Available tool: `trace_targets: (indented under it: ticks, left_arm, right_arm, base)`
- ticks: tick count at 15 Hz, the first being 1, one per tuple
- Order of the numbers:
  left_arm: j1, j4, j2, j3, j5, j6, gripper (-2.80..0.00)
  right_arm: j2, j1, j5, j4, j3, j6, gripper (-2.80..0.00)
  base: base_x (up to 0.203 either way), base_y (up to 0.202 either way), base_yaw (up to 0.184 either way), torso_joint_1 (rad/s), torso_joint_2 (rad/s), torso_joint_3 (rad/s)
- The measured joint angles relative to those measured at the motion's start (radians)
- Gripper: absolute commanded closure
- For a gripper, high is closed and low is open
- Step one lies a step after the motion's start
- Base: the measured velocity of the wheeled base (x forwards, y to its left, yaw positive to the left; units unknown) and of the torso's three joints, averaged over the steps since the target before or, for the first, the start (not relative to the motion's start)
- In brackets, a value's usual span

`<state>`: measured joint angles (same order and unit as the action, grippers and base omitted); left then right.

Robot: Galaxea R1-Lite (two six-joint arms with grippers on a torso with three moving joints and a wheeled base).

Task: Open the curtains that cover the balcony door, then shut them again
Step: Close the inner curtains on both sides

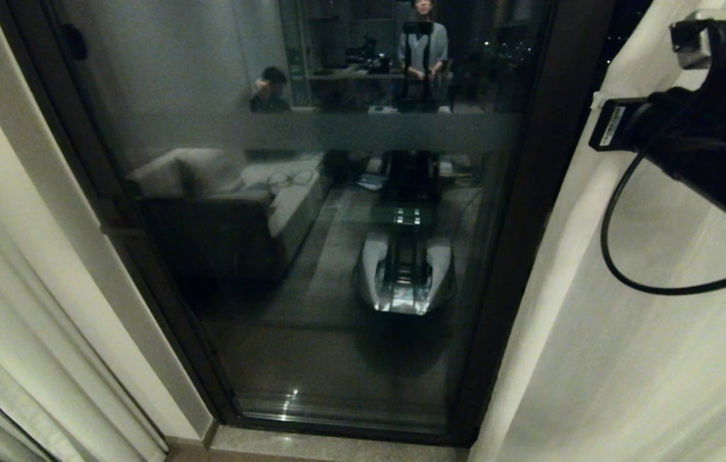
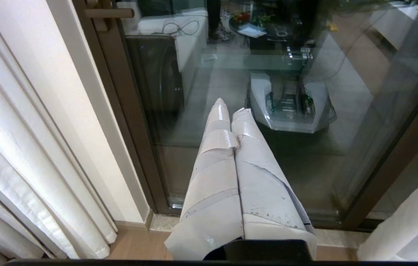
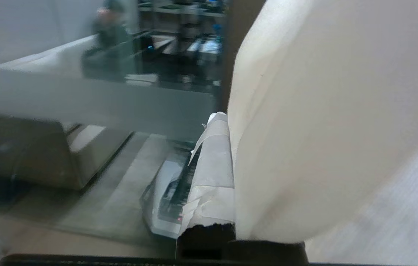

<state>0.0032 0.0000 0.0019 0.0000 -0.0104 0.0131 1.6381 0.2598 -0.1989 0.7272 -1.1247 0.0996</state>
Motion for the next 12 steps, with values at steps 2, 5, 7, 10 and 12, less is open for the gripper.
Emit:
trace_targets:
  ticks: [2, 5, 7, 10, 12]
  left_arm:
    - [0.000, 0.000, 0.000, 0.000, 0.000, 0.000, 0.00]
    - [0.000, 0.000, 0.000, 0.000, 0.000, 0.000, 0.00]
    - [0.000, 0.000, 0.000, 0.000, 0.000, 0.001, 0.00]
    - [0.000, 0.000, 0.000, 0.000, 0.000, 0.000, 0.00]
    - [0.000, 0.000, 0.000, 0.000, 0.000, 0.000, 0.00]
  right_arm:
    - [0.011, 0.052, -0.021, 0.003, -0.007, 0.010, 0.00]
    - [0.026, 0.143, -0.055, 0.006, -0.020, 0.027, 0.00]
    - [0.043, 0.196, -0.078, 0.021, -0.024, 0.055, 0.00]
    - [0.088, 0.255, -0.096, 0.038, -0.061, 0.061, 0.00]
    - [0.121, 0.284, -0.098, 0.038, -0.096, 0.063, 0.00]
  base:
    - [0.000, 0.000, 0.000, 0.000, 0.00, 0.000]
    - [0.000, 0.000, 0.000, 0.000, 0.00, 0.000]
    - [0.000, 0.000, 0.000, 0.000, 0.00, 0.000]
    - [0.000, 0.000, 0.000, 0.000, 0.00, 0.000]
    - [0.000, 0.000, 0.000, 0.000, 0.00, 0.000]
